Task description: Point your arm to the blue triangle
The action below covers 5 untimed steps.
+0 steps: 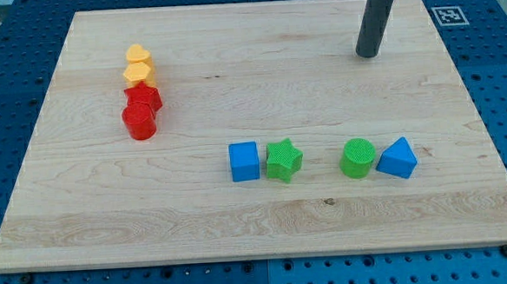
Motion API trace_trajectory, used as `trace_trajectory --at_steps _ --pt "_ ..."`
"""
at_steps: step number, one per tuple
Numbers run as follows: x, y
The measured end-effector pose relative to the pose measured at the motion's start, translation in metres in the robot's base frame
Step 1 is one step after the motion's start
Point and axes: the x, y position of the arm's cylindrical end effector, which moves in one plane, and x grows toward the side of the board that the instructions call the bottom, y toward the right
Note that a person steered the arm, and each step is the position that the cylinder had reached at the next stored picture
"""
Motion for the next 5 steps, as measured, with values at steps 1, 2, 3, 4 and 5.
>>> trace_trajectory --at_steps 1,2,3,4,5 --pt "0.005 0.000" --pt "0.029 0.016" --pt "0.060 0.081" --pt "0.133 0.135" --pt "0.217 0.141"
